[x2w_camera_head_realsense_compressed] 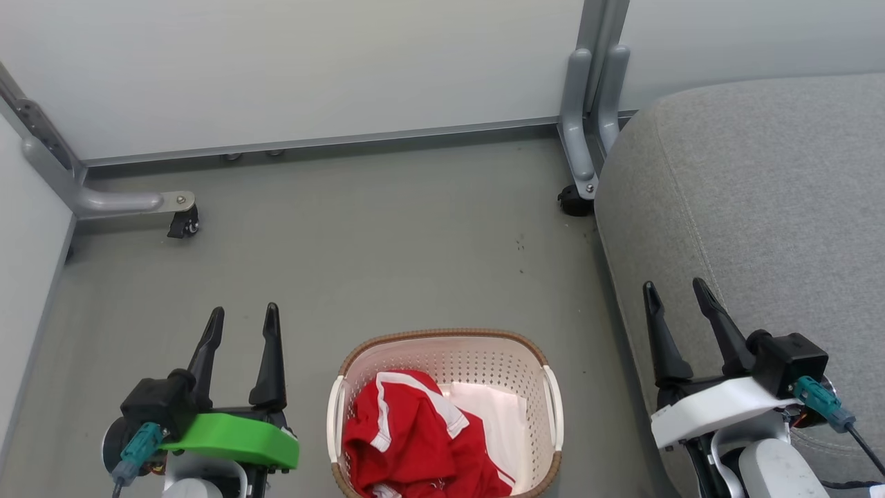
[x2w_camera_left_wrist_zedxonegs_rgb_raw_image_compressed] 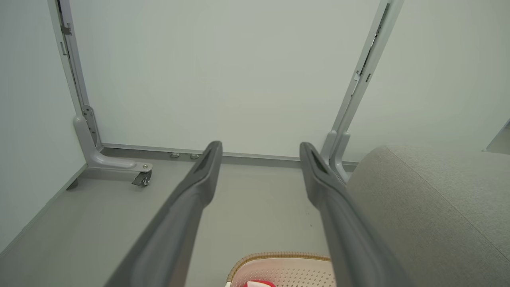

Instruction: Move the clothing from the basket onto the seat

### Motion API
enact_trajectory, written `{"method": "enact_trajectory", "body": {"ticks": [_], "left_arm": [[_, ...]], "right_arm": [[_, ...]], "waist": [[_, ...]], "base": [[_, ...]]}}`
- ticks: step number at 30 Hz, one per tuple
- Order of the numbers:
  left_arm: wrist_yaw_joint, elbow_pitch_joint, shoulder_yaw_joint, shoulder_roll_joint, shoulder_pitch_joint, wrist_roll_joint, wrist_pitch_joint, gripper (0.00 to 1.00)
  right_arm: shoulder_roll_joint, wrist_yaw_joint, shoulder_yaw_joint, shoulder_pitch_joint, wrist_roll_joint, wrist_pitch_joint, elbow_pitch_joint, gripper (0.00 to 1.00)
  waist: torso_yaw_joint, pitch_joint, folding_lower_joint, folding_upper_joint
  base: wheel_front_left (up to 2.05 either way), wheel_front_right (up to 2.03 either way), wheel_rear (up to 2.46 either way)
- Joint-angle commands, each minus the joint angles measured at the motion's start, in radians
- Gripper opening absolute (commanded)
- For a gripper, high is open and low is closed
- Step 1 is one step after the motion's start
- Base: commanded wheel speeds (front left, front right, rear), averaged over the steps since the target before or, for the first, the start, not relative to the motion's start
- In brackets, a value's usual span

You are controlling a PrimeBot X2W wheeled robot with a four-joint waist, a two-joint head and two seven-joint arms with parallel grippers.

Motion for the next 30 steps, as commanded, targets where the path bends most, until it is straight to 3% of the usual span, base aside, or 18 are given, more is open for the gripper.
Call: {"method": "enact_trajectory", "body": {"ticks": [1, 19, 30], "left_arm": [[0.001, 0.001, 0.0, 0.003, -0.001, 0.024, -0.009, 1.0], [0.012, 0.024, -0.017, 0.003, 0.013, 0.122, -0.043, 1.0], [0.018, 0.038, -0.019, 0.003, 0.015, 0.11, -0.039, 1.0]], "right_arm": [[-0.002, 0.0, 0.003, 0.003, -0.022, -0.01, 0.0, 1.0], [0.009, 0.0, 0.01, 0.015, -0.123, -0.036, -0.004, 1.0], [0.016, 0.0, -0.001, 0.02, -0.095, -0.029, -0.004, 1.0]], "waist": [[0.0, 0.001, 0.0, 0.0], [-0.003, 0.009, 0.0, 0.0], [-0.002, 0.009, 0.0, 0.0]], "base": [[0.0, 0.0, 0.0], [0.0, 0.0, 0.0], [0.0, 0.0, 0.0]]}}
